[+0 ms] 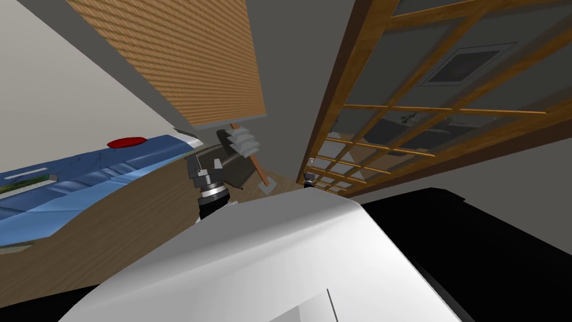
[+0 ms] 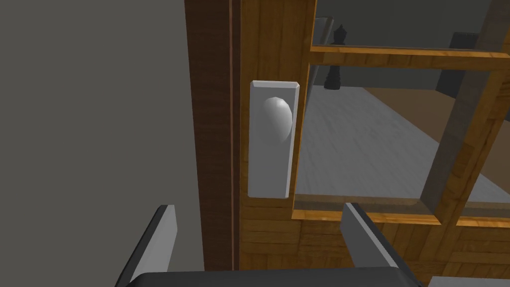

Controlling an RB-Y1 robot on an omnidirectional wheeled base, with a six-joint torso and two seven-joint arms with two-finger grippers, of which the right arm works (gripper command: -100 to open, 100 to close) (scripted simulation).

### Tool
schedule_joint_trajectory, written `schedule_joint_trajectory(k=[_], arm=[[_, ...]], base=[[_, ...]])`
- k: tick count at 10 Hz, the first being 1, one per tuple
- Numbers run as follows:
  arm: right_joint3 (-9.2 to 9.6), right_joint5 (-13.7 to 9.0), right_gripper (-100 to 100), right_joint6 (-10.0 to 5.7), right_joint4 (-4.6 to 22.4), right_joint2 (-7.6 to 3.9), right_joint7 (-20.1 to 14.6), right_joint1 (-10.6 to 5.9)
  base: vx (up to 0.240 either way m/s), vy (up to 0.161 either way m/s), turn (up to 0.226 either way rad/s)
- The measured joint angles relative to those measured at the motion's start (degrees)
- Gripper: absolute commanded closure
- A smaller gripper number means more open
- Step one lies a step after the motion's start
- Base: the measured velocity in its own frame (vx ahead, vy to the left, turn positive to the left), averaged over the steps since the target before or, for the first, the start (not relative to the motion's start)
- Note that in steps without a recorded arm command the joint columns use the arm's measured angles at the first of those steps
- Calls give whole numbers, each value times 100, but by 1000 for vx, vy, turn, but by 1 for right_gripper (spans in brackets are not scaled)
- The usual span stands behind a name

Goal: Pull the door open

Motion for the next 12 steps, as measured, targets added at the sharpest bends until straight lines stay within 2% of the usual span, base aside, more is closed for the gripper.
schedule_joint_trajectory(k=[9,10,12], arm=[[-89,8,-100,-2,-2,-7,-38,5],[-90,8,100,-3,-2,-8,-40,3],[-97,6,100,-2,0,-17,-37,5]], base=[[178,-67,-71],[-14,1,9],[-30,4,0]])
